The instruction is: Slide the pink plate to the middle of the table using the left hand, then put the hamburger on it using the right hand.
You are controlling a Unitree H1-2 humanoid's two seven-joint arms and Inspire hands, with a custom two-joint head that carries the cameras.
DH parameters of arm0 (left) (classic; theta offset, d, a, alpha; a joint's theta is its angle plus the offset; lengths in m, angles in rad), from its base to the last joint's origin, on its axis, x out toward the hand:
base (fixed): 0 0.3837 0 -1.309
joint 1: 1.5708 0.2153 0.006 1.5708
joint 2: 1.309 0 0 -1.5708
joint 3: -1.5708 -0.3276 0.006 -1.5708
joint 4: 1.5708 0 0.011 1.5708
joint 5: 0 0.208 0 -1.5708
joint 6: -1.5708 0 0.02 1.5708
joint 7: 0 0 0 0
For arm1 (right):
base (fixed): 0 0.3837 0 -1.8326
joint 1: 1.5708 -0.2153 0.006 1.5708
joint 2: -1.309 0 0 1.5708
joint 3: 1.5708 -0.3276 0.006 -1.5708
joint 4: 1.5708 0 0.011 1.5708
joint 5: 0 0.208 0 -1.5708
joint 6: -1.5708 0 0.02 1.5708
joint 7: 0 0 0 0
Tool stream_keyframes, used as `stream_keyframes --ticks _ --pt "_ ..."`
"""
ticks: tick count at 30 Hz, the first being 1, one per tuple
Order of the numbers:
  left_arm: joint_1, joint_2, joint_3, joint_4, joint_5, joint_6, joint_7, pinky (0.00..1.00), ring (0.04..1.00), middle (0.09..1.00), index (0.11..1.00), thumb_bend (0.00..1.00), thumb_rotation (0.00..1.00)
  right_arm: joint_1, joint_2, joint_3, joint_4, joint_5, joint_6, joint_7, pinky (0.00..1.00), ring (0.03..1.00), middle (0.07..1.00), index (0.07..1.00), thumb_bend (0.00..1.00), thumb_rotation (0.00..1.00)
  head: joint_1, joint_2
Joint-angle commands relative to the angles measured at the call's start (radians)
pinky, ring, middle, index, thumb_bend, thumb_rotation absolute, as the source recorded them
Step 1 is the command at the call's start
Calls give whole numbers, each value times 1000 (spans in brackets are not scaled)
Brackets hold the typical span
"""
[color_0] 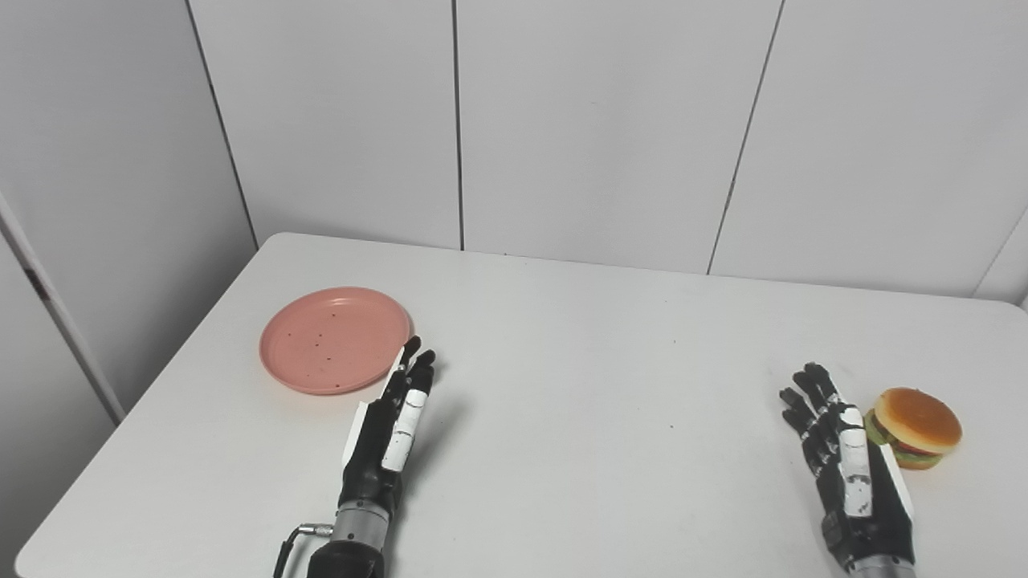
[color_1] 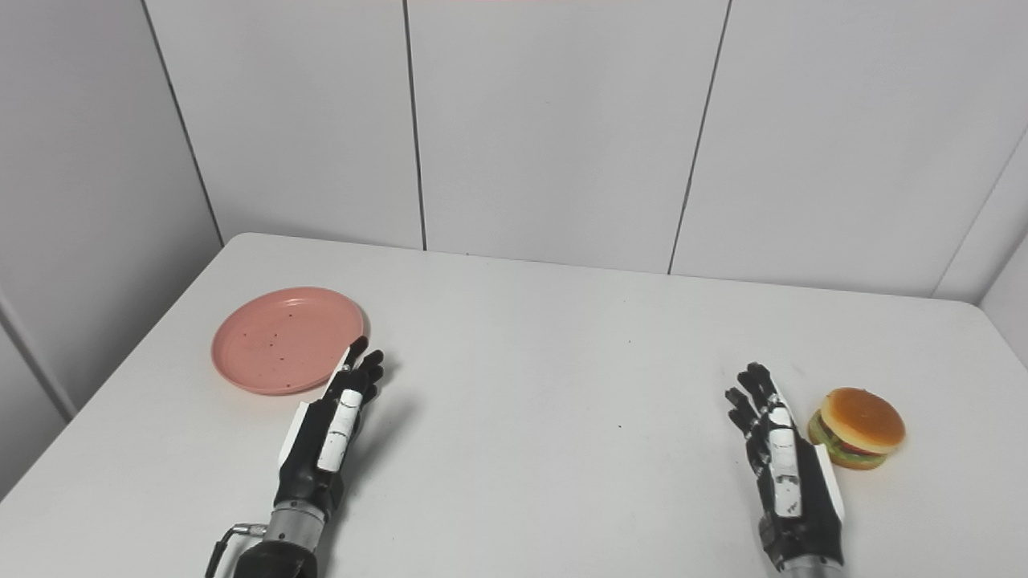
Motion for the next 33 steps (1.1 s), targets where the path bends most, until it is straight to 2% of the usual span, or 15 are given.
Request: stream_keyframes --ticks 1,11,15,22,29,33 --pt "9 -25 -13 80 3 -49 13 953 941 932 934 761 938 44 2 -5 79 7 -58 21 956 923 952 943 833 1000 1 -1" --pt "-10 -28 -7 159 -2 -158 15 929 934 928 924 745 928 23 4 -10 145 18 -85 35 968 927 945 942 821 1000 12 -38" --pt "-21 -31 5 160 -26 -170 12 918 932 921 912 795 920 13 5 -6 171 0 -102 28 952 920 937 937 833 1000 3 -48" --pt "-58 -35 33 7 -108 -105 6 900 917 908 892 874 880 5 5 -8 198 -11 -125 25 942 910 935 938 823 1000 -1 -49" --pt "-155 14 78 -128 -115 -25 17 815 904 902 875 857 923 15 6 -8 180 -7 -113 22 931 896 923 929 829 1000 -2 -35" --pt "-227 62 108 -144 -121 -1 17 799 896 909 892 919 919 22 9 -5 167 -2 -113 29 931 893 926 934 819 1000 -7 -26"
